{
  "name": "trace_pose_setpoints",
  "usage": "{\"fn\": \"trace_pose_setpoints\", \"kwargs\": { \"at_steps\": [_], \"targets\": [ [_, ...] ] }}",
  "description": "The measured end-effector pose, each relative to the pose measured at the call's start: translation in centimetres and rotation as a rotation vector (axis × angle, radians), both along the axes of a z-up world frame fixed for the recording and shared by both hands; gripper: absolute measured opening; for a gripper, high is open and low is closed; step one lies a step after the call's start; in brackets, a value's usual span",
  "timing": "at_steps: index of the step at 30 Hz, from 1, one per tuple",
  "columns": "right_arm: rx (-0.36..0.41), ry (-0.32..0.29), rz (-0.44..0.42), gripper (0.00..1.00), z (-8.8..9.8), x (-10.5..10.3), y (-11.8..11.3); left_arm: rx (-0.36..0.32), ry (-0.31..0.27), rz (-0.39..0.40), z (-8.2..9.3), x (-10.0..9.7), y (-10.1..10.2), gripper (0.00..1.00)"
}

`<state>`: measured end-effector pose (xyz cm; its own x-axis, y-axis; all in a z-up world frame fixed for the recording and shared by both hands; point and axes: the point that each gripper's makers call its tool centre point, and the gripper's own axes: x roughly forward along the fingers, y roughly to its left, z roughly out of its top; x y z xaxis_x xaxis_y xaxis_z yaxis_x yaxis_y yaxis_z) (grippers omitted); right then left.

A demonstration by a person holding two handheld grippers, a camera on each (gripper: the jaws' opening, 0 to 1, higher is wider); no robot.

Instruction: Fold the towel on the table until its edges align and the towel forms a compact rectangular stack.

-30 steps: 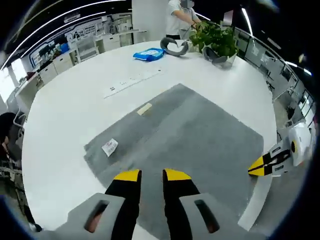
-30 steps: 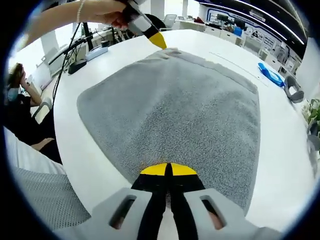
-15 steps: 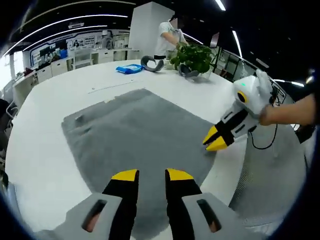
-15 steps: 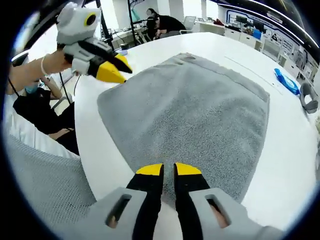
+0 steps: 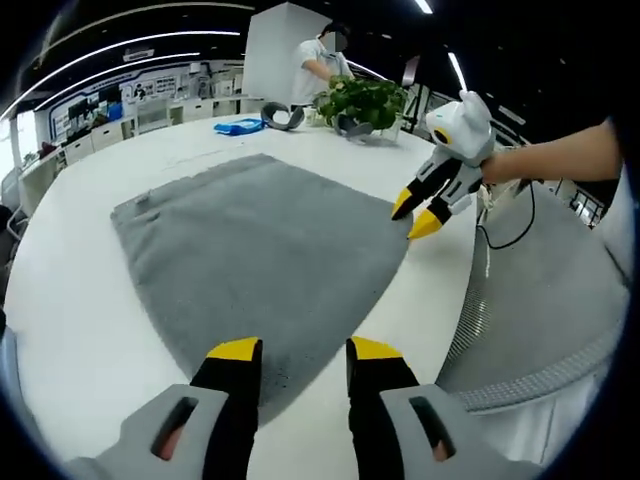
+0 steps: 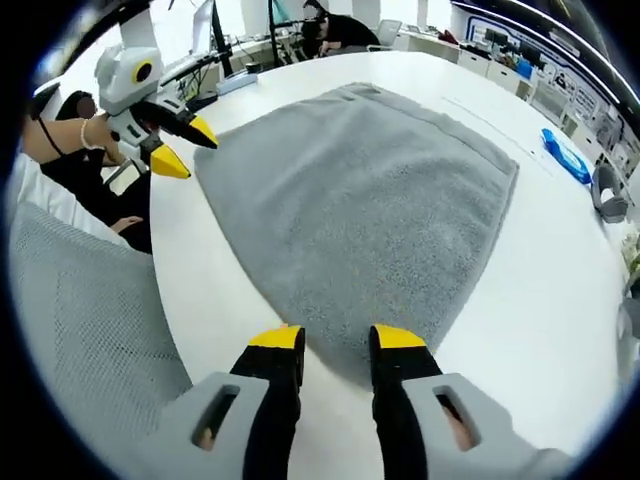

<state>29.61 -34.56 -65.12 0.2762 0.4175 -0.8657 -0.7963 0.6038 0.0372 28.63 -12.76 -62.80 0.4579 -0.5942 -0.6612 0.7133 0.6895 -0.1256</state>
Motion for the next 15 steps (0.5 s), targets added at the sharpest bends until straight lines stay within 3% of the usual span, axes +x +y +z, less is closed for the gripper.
{"fn": "trace_pose_setpoints", "kwargs": {
  "at_steps": [4, 6, 9, 11, 15],
  "targets": [
    [-0.048, 0.005, -0.008, 0.25, -0.9, -0.4, -1.5, 0.001, 0.016, 0.01, -0.7, -0.4, 0.6, 0.36],
    [-0.072, -0.043, 0.015, 0.22, -0.8, -0.3, -1.9, 0.021, 0.025, 0.015, -1.2, -0.8, 1.0, 0.36],
    [-0.103, -0.054, 0.02, 0.19, -1.0, -0.2, -2.3, 0.066, 0.023, 0.0, -2.1, -1.3, 1.5, 0.36],
    [-0.099, -0.056, 0.022, 0.19, -0.9, -0.2, -2.3, 0.083, 0.016, -0.009, -2.4, -1.5, 1.6, 0.35],
    [-0.07, -0.075, -0.055, 0.18, -0.8, -0.1, -2.4, 0.127, -0.03, -0.012, -2.4, -1.1, 1.9, 0.29]
  ]
}}
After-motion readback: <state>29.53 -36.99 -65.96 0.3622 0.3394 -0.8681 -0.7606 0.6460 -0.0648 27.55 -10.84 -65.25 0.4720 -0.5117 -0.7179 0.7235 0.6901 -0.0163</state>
